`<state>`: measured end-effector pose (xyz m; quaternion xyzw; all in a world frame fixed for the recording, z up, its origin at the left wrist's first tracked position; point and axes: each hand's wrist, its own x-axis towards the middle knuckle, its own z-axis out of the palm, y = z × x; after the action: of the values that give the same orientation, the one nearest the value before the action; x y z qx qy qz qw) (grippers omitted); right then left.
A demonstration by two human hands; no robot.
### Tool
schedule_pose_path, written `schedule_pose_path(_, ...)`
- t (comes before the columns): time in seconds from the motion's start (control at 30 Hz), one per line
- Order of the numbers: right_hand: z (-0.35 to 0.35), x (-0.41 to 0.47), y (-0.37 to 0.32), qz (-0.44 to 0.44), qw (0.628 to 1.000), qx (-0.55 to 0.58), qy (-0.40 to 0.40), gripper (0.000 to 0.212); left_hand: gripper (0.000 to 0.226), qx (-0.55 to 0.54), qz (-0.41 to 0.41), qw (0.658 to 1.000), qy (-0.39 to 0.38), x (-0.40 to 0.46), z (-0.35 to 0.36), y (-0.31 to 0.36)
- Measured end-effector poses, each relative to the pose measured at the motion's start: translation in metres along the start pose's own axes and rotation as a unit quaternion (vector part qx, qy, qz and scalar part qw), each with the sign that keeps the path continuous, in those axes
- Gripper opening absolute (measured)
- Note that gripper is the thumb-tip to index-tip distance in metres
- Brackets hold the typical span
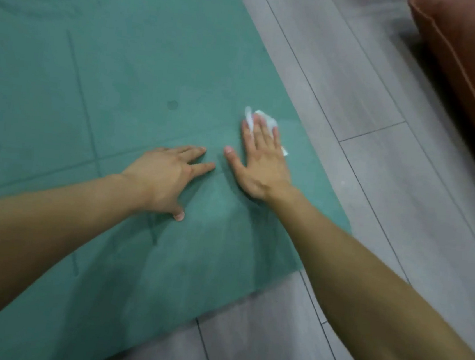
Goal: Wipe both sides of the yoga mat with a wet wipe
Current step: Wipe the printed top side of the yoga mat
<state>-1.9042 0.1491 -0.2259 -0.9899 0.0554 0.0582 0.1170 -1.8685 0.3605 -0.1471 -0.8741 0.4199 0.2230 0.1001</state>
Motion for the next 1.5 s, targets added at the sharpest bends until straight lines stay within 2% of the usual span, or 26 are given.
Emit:
schedule_pose_path(0.07,0.017,-0.019,-0.032,-0.168,0.985,-0.014,-0.035,0.076,0.111,-0.022,-0.026,0.998,0.045,-0.015,0.006,-0.014)
schedule_pose_path(0.13,0.013,-0.029,-0.02,-0.251,0.966,-0.037,-0.052,0.068,0.099,-0.07,-0.081,0.99,0.092,-0.027,0.016,-0.031)
schedule_pose_path(0.2,-0.002,-0.018,0.021,-0.189,0.98,-0.052,-0.036,0.067,0.101,-0.107,-0.146,0.977,0.113,-0.036,0.026,-0.047)
schedule_pose_path(0.27,-0.021,0.007,0.059,-0.029,0.998,-0.058,-0.019,0.074,0.108,-0.134,-0.214,0.962,0.103,-0.046,0.031,-0.06)
schedule_pose_path(0.37,-0.019,0.03,0.025,0.1,0.995,-0.017,-0.003,0.09,0.121,-0.159,-0.271,0.948,0.049,-0.057,0.04,-0.073)
schedule_pose_path(0.43,0.008,0.015,-0.052,-0.027,1.0,-0.004,0.005,0.088,0.129,-0.153,-0.278,0.948,0.026,-0.06,0.047,-0.079)
schedule_pose_path(0.5,0.036,-0.013,-0.107,-0.258,0.965,-0.026,-0.042,0.08,0.127,-0.147,-0.28,0.948,0.027,-0.059,0.05,-0.085)
schedule_pose_path(0.57,0.031,-0.012,-0.098,-0.345,0.936,-0.038,-0.056,0.073,0.117,-0.155,-0.283,0.946,0.027,-0.056,0.045,-0.09)
schedule_pose_path(0.6,0.021,0.0,-0.074,-0.298,0.954,-0.014,-0.036,0.072,0.113,-0.157,-0.28,0.947,0.017,-0.055,0.043,-0.092)
schedule_pose_path(0.67,-0.002,0.026,-0.012,-0.114,0.993,-0.013,-0.012,0.074,0.109,-0.155,-0.269,0.951,-0.006,-0.06,0.043,-0.096)
schedule_pose_path(0.73,-0.023,0.041,0.032,0.05,0.998,-0.035,-0.011,0.081,0.107,-0.153,-0.244,0.958,-0.019,-0.068,0.05,-0.104)
schedule_pose_path(0.8,-0.021,0.039,0.013,0.121,0.993,-0.002,-0.001,0.086,0.096,-0.169,-0.216,0.962,-0.017,-0.077,0.054,-0.112)
schedule_pose_path(0.83,-0.008,0.029,-0.018,0.105,0.994,0.018,0.008,0.086,0.084,-0.178,-0.208,0.962,-0.001,-0.081,0.055,-0.116)
schedule_pose_path(0.9,0.022,-0.006,-0.095,-0.087,0.995,0.034,-0.019,0.086,0.058,-0.177,-0.214,0.958,0.069,-0.089,0.06,-0.123)
schedule_pose_path(0.97,0.041,-0.052,-0.143,-0.365,0.926,-0.017,-0.1,0.08,0.042,-0.161,-0.242,0.947,0.136,-0.094,0.064,-0.124)
schedule_pose_path(1.0,0.04,-0.06,-0.141,-0.439,0.89,-0.044,-0.115,0.077,0.037,-0.156,-0.247,0.944,0.156,-0.096,0.065,-0.124)
schedule_pose_path(1.03,0.03,-0.056,-0.125,-0.451,0.886,-0.037,-0.104,0.074,0.032,-0.156,-0.241,0.943,0.168,-0.1,0.067,-0.122)
schedule_pose_path(1.07,0.022,-0.047,-0.099,-0.391,0.916,-0.029,-0.08,0.072,0.026,-0.161,-0.231,0.944,0.173,-0.106,0.069,-0.118)
schedule_pose_path(1.13,0.006,-0.023,-0.037,-0.175,0.983,-0.044,-0.024,0.07,0.012,-0.155,-0.226,0.945,0.177,-0.123,0.074,-0.111)
schedule_pose_path(1.2,-0.004,-0.01,0.001,0.013,0.999,-0.046,0.0,0.074,0.002,-0.12,-0.222,0.953,0.169,-0.138,0.082,-0.105)
schedule_pose_path(1.27,0.006,-0.021,-0.034,0.101,0.994,-0.012,0.03,0.082,0.013,-0.107,-0.234,0.955,0.15,-0.145,0.087,-0.102)
schedule_pose_path(1.3,0.02,-0.037,-0.068,0.075,0.997,0.003,0.036,0.084,0.019,-0.106,-0.241,0.953,0.149,-0.145,0.087,-0.101)
schedule_pose_path(1.37,0.045,-0.08,-0.137,-0.141,0.99,0.007,-0.022,0.084,0.032,-0.08,-0.243,0.953,0.159,-0.14,0.084,-0.102)
schedule_pose_path(1.43,0.055,-0.122,-0.166,-0.36,0.927,-0.027,-0.098,0.08,0.04,-0.044,-0.23,0.959,0.16,-0.133,0.081,-0.097)
schedule_pose_path(1.47,0.049,-0.126,-0.152,-0.392,0.914,-0.034,-0.097,0.077,0.043,-0.04,-0.223,0.96,0.161,-0.13,0.079,-0.091)
schedule_pose_path(1.5,0.039,-0.121,-0.125,-0.364,0.928,-0.028,-0.074,0.075,0.045,-0.042,-0.212,0.963,0.162,-0.127,0.077,-0.084)
